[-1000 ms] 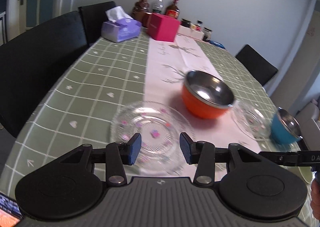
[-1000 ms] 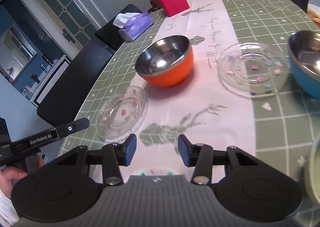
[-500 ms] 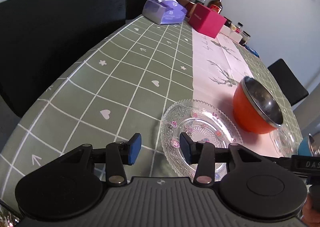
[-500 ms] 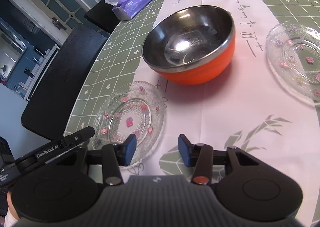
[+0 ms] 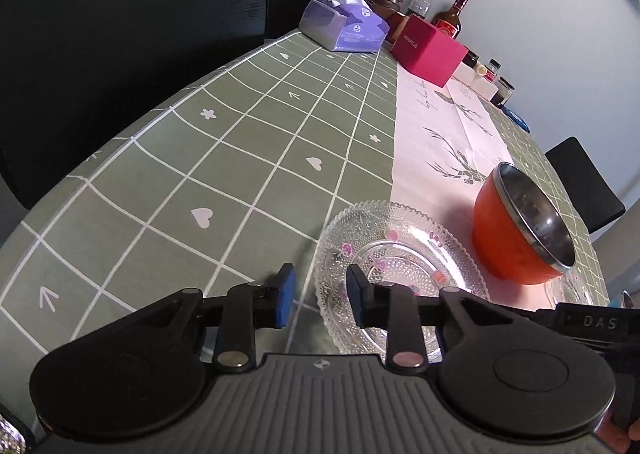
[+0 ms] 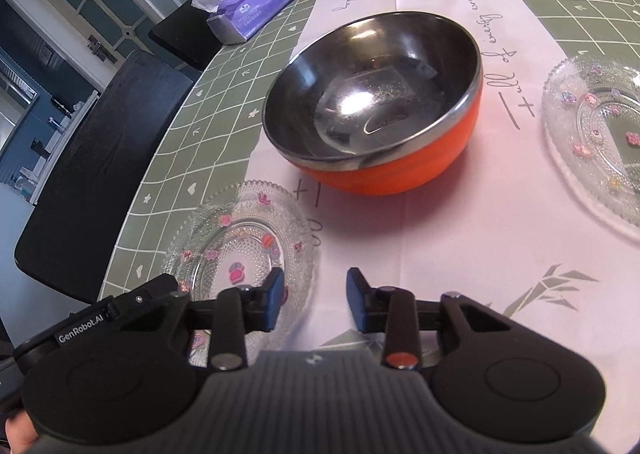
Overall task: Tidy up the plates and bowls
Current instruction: 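Close the left tool on the rim of the large pink-dotted glass plate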
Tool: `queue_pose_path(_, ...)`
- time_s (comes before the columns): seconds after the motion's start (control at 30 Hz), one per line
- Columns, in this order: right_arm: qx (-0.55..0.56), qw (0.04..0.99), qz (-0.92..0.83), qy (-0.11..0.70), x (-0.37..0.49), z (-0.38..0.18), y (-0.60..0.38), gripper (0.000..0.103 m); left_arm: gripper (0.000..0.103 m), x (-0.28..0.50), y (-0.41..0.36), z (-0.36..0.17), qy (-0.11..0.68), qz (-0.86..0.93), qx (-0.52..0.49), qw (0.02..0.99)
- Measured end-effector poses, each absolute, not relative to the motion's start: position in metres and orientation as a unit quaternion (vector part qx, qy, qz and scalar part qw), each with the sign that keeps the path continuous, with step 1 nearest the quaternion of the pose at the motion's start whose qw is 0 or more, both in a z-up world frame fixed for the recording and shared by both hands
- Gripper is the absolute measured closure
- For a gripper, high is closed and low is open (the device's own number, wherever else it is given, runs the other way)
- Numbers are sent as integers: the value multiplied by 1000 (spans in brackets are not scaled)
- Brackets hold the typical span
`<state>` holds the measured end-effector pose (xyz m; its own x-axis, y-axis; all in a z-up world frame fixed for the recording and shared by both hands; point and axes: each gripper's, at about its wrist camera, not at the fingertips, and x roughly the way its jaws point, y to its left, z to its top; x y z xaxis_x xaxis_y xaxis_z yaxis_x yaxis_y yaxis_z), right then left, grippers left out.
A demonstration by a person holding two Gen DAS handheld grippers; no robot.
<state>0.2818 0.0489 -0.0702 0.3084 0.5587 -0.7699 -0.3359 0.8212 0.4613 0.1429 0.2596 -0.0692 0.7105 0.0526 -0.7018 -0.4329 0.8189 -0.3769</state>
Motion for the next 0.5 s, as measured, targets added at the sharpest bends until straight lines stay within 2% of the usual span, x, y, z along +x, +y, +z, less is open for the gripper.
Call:
queue_pose_path(0.07,106,804,276,516,282,-71,51,83,82,144,256,-70,358,136,-266,885)
queue_pose_path(0.2,113,800,277,520,281,-74,54,95,84,147,248,-69,360,138,-242,890)
queue_pose_path(0.5,88,815,271,505,276,-71,59,95,86,147,248,-67,366,132,-239,890)
